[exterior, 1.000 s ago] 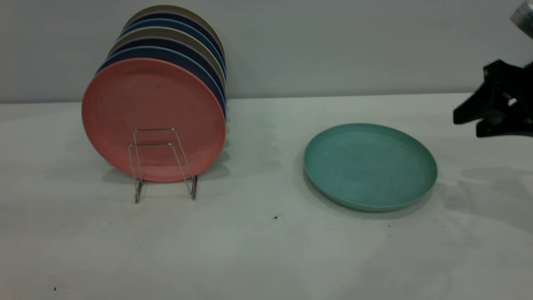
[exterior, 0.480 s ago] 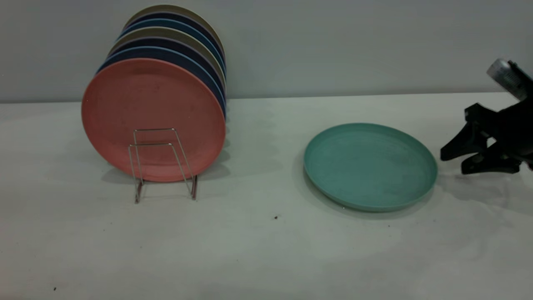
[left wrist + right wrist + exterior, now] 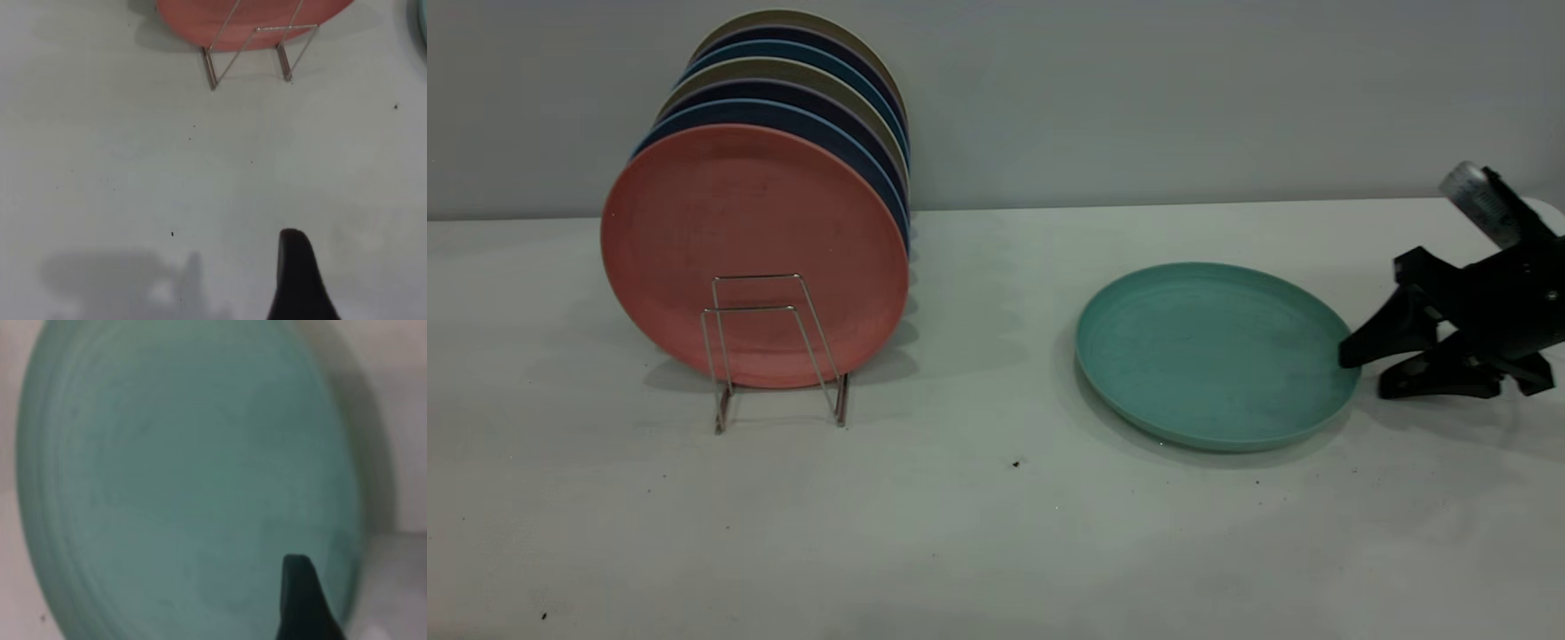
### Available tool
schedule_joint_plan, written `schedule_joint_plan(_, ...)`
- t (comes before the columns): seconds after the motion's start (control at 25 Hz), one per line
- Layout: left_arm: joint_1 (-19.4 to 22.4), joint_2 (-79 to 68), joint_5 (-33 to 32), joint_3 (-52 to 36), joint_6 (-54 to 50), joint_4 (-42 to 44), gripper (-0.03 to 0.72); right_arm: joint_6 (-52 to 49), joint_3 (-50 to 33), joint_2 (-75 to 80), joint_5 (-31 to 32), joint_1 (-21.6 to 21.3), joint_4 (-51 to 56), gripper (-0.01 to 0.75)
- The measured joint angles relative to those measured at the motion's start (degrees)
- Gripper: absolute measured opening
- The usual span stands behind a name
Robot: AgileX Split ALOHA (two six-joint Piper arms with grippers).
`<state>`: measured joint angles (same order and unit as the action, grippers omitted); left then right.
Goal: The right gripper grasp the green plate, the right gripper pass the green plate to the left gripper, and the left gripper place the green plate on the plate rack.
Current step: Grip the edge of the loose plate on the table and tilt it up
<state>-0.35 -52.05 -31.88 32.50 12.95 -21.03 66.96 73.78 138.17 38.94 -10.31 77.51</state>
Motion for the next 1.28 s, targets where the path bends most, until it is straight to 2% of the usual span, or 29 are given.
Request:
schedule_joint_plan(0.16,0.0,0.0,0.1,0.0,0.4,0.0,0.494,0.0,0.1,0.5,-0.2,2.6,1.1,0.463)
schedule_joint_plan(0.28,0.0,0.0,0.1,0.0,0.8,0.0,0.494,-0.1,0.2,0.7,-0.7,4.1,1.5,0.433)
schedule_joint_plan(0.4,0.0,0.0,0.1,0.0,0.8,0.0,0.494,-0.1,0.3,0.8,-2.4,5.1,1.7,0.313)
schedule_joint_plan(0.52,0.0,0.0,0.1,0.0,0.8,0.0,0.494,-0.6,0.3,1.0,-4.2,5.2,1.8,0.090)
schedule_joint_plan(0.6,0.0,0.0,0.0,0.0,0.9,-0.2,0.494,-1.3,0.3,1.1,-5.2,5.2,1.6,0.030)
schedule_joint_plan(0.72,0.0,-0.1,0.2,0.0,1.1,-2.6,0.494,-2.5,0.3,0.3,-6.1,5.2,-0.7,0.017)
schedule_joint_plan(0.88,0.0,-2.4,0.8,0.0,5.4,-8.6,0.494,-7.9,0.2,-3.4,-8.7,5.3,-11.4,0.013)
schedule_joint_plan(1.08,0.0,-8.5,1.9,0.0,17.0,-20.2,0.494,-16.4,0.2,-10.6,-9.0,6.3,-24.8,0.013)
schedule_joint_plan(1.28,0.0,-16.8,3.5,0.0,32.2,-35.7,0.494,-19.1,0.2,-14.7,-6.6,11.1,-31.0,0.014)
